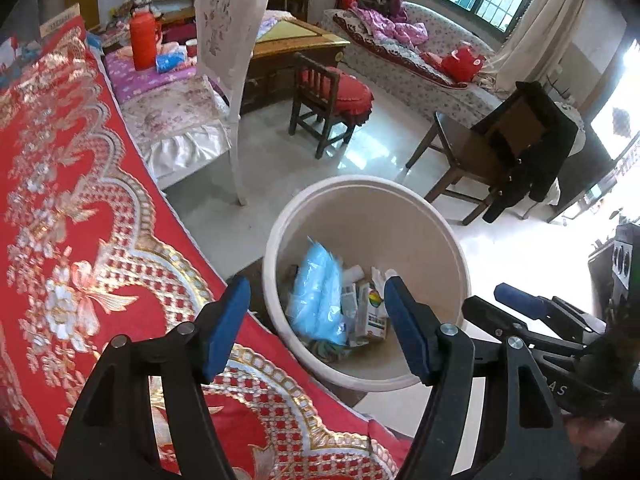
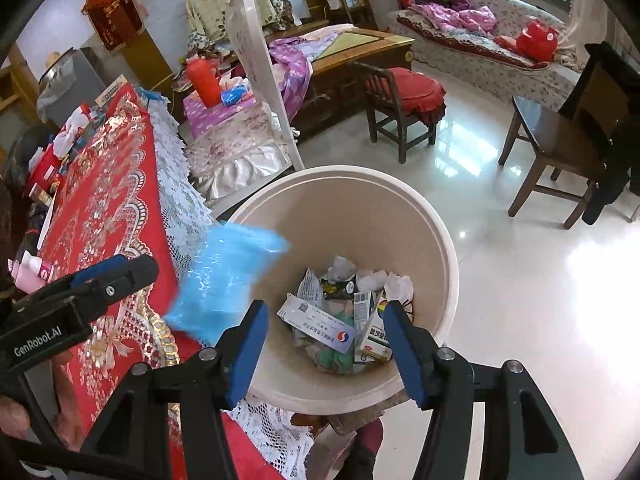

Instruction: Collect trash

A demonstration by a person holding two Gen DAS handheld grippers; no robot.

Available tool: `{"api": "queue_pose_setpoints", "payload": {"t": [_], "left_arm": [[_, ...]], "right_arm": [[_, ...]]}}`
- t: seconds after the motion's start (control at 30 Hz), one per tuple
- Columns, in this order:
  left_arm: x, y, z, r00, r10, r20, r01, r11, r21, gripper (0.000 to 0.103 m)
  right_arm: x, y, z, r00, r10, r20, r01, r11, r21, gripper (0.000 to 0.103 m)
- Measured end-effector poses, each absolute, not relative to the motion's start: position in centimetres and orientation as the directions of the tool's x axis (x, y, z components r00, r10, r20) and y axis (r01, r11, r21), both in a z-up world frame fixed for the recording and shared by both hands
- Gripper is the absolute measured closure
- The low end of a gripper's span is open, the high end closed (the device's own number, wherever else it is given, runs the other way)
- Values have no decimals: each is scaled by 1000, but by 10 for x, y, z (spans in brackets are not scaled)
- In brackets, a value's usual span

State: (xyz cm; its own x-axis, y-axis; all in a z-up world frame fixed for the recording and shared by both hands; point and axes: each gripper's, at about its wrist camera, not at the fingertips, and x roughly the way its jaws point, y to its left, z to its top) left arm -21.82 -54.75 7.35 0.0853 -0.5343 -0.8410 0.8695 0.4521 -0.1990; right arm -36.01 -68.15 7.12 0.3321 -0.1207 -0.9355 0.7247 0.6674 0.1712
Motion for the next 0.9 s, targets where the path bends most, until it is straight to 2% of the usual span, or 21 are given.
{"api": "queue_pose_setpoints", "payload": {"t": [0.3,0.47,0.63,0.9], "left_arm": [[-216,-525,108,235,-550,-801,864,496,-87,34],[-215,-507,126,255,-578,-775,865,494,-84,34],[-214,-488,142,285,-605,-744,863,500,-77,34],[-224,-463,161,333,-657,-677,865,499,-59,34]], "right_arm": [[-353,-657,99,366,-191,-911,708,692,139,45],[-349,-643,121,400,-235,-886,704,697,134,45],[-347,-625,150,435,-302,-848,701,705,108,37],[-349,-596,192,469,-406,-784,704,708,56,32]]}}
